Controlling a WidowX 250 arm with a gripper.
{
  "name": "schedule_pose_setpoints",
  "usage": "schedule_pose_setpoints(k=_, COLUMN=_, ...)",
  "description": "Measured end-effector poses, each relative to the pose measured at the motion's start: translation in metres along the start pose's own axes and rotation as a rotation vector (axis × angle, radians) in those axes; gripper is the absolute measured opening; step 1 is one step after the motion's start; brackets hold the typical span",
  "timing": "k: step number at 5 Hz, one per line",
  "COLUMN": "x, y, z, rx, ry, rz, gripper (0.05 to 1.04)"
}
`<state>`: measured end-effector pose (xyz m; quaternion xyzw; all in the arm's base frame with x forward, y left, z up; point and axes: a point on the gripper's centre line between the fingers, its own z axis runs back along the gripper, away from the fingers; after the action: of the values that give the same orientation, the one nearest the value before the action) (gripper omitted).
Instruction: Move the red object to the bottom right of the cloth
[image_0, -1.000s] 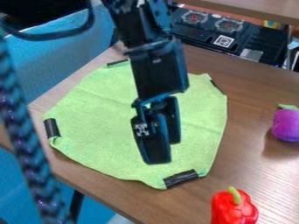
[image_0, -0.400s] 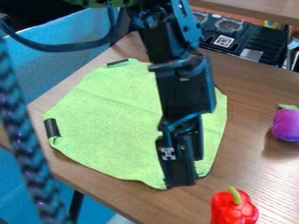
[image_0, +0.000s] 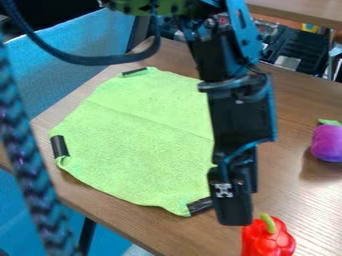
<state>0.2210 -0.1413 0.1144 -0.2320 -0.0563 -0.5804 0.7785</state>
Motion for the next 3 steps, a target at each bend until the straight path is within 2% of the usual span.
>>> schedule_pose_setpoints(k=2, x=0.015, y=0.012, z=-0.017, rx=0.037, ry=0.029, rz=-0.004, gripper=1.001)
schedule_pose_setpoints(k=3, x=0.016, y=0.023, z=-0.021, rx=0.073, ry=0.043, rz=-0.021, gripper=1.001)
